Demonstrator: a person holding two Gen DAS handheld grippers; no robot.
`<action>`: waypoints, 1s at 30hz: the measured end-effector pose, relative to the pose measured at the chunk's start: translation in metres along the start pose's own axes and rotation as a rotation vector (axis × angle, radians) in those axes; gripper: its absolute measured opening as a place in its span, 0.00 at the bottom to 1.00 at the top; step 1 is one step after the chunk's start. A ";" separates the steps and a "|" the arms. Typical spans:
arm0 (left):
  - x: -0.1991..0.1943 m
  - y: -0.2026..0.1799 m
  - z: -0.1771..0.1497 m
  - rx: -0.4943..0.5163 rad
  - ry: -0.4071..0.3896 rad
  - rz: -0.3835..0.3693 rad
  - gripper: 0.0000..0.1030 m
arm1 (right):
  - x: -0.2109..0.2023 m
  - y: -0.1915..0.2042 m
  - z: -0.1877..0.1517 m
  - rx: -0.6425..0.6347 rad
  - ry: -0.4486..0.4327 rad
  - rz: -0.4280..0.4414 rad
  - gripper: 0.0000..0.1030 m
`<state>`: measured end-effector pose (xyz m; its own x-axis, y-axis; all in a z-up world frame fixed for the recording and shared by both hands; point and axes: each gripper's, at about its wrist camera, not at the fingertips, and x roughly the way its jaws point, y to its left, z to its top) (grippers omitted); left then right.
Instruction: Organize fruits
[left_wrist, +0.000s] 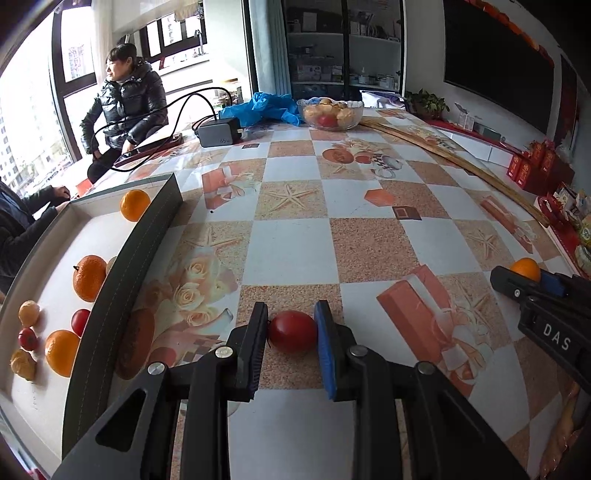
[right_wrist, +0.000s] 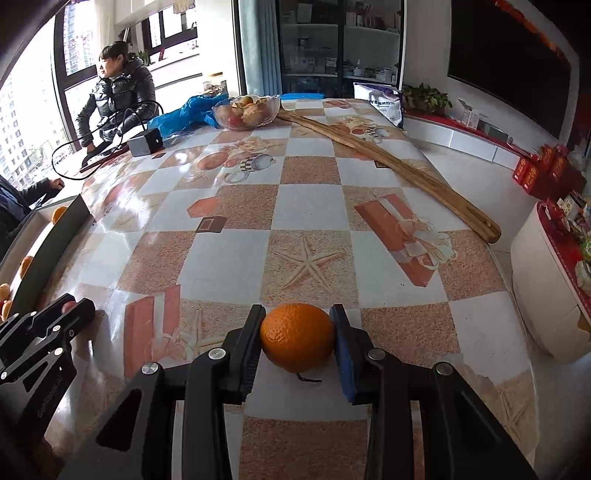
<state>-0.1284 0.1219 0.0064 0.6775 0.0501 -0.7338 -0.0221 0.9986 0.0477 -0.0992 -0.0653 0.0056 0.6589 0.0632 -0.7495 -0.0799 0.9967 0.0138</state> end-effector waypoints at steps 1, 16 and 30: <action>-0.001 0.000 -0.001 0.003 -0.001 -0.003 0.27 | -0.001 0.001 -0.001 -0.006 0.000 -0.008 0.36; -0.002 -0.008 -0.002 0.043 -0.012 -0.006 0.27 | 0.000 0.002 -0.002 -0.005 0.000 -0.017 0.36; -0.003 -0.007 -0.002 0.047 -0.014 -0.001 0.27 | -0.001 0.002 -0.002 -0.004 0.000 -0.017 0.36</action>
<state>-0.1314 0.1144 0.0067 0.6875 0.0484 -0.7246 0.0130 0.9968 0.0790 -0.1016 -0.0637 0.0045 0.6601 0.0461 -0.7498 -0.0717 0.9974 -0.0018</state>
